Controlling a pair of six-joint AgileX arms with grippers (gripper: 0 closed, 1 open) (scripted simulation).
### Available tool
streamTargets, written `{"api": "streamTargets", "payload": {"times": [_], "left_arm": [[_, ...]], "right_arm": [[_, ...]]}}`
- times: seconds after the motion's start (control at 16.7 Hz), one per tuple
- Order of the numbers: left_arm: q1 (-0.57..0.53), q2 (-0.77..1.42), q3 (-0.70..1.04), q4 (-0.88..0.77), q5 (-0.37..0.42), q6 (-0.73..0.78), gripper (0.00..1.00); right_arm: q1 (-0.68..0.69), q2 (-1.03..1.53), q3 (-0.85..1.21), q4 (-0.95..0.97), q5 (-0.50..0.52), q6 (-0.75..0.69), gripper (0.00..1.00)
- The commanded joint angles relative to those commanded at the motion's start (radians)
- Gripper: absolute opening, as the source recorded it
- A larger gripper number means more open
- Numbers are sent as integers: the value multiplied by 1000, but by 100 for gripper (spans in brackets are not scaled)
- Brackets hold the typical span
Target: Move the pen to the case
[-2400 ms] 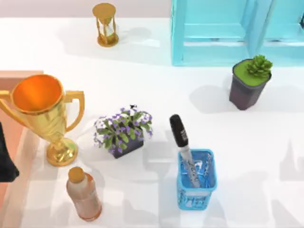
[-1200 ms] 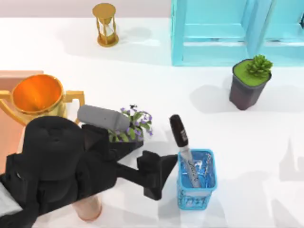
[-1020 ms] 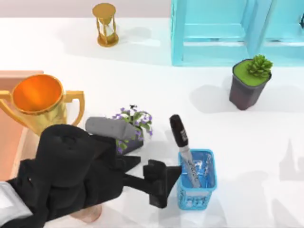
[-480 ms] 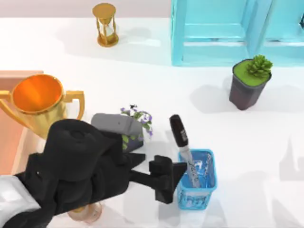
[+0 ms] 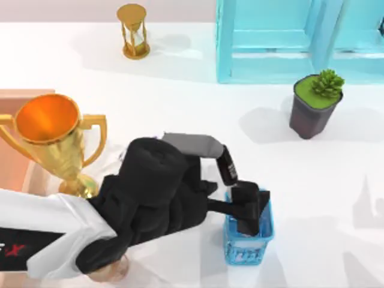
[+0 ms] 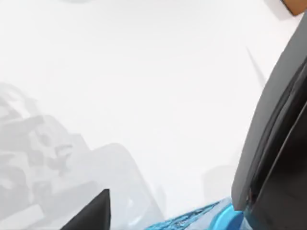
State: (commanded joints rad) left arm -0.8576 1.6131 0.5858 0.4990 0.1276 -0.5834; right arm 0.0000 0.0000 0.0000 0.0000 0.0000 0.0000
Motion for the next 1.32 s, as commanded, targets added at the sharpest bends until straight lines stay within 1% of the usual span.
{"api": "streamTargets", "payload": {"times": [0.24, 0.54, 1.32], "left_arm": [[-21, 128, 17, 114, -16, -10, 100], [-23, 142, 18, 128, -19, -11, 100], [-23, 142, 18, 128, -19, -11, 2]], "right_arm": [[0, 0, 0, 0, 0, 0, 100], [0, 0, 0, 0, 0, 0, 100], [0, 0, 0, 0, 0, 0, 100]]}}
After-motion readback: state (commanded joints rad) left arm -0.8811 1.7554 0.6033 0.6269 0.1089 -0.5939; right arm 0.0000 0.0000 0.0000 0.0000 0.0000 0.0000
